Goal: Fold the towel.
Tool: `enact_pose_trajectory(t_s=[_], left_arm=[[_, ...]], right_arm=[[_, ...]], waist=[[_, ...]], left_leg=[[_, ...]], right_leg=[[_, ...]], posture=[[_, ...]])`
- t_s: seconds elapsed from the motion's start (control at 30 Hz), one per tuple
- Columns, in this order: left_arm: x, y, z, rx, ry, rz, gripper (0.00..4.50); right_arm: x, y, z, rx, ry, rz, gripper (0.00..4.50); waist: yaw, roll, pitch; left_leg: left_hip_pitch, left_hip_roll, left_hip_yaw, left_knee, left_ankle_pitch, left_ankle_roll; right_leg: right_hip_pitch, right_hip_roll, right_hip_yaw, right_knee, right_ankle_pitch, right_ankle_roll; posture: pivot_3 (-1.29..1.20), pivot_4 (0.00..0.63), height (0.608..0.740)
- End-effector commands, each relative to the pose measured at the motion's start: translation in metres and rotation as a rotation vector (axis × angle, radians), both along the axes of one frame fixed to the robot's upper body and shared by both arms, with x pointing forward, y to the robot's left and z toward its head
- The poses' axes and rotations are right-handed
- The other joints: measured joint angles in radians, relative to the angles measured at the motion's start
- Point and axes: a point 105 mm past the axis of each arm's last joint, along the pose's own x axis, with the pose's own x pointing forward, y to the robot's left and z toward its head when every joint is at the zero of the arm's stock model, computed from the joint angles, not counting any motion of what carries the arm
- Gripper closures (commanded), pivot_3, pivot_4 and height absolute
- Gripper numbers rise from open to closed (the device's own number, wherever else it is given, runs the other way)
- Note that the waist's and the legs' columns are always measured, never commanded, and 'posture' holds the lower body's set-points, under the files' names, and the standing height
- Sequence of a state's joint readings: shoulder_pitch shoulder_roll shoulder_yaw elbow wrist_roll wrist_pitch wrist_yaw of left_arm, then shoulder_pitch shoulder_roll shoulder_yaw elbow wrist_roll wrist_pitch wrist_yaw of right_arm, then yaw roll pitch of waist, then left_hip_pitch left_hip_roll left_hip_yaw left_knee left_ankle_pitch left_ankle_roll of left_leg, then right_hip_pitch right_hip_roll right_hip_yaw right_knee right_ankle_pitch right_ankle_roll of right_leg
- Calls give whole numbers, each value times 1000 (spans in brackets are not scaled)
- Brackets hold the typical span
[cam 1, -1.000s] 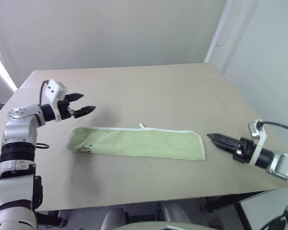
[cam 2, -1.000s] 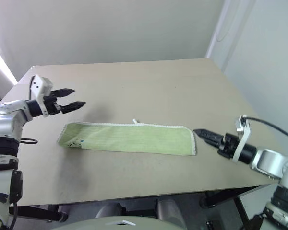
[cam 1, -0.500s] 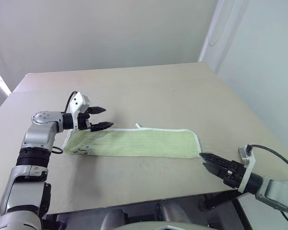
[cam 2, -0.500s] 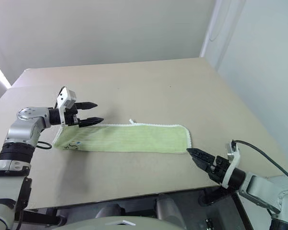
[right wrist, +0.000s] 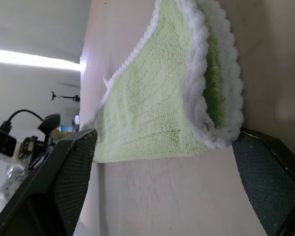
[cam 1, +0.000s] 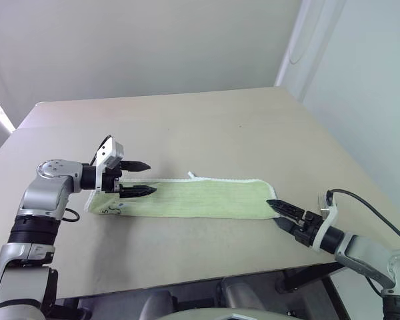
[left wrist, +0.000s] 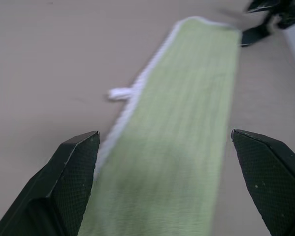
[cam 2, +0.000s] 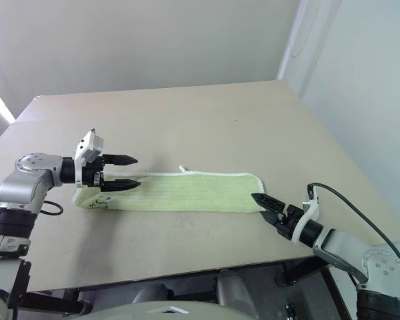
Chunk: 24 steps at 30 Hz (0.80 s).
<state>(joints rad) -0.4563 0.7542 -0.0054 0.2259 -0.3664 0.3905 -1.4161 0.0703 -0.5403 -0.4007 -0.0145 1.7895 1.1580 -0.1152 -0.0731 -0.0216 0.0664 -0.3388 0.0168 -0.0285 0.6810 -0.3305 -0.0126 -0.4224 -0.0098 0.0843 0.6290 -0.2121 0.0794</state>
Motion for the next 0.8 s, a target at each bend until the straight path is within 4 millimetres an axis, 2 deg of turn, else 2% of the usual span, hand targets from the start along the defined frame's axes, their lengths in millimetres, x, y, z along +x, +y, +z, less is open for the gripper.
enact_pose_trajectory(t_s=[0.03,0.27,0.47,0.67,0.7,0.8], left_arm=[[-13,-6,9,6,-20,-72,0],[-16,-7,3,33,-23,-66,0],[-12,-6,-1,40,-25,-47,0],[-5,-2,0,47,-38,-10,0],[-3,-1,1,43,-41,-3,0],[5,-1,9,5,-56,28,0]], right_arm=[[9,1,6,-17,-24,0,44],[16,6,7,-38,-39,7,44],[22,-2,8,-83,-61,-41,2018],[33,-19,10,-151,-78,-121,4255],[34,-23,12,-176,-87,-125,4479],[38,-42,26,-269,-133,-148,4479]], waist=[[0,1,0],[3,1,1],[3,1,1],[3,1,1],[3,1,1],[7,3,2]], left_leg=[[0,0,0,0,0,0],[0,0,-1,0,0,0],[-1,0,-1,0,0,0],[0,0,-1,0,0,0],[0,0,-1,0,0,0],[-1,-1,-1,0,0,0]], right_leg=[[0,0,0,0,0,0],[-3,0,-1,0,0,0],[-4,0,-1,-1,0,0],[-4,0,-1,-1,0,0],[-4,0,-1,-1,0,0],[-4,-1,-1,-2,0,0]], posture=[[0,0,712],[0,0,712],[0,0,712],[0,0,712],[0,0,712],[0,0,712]])
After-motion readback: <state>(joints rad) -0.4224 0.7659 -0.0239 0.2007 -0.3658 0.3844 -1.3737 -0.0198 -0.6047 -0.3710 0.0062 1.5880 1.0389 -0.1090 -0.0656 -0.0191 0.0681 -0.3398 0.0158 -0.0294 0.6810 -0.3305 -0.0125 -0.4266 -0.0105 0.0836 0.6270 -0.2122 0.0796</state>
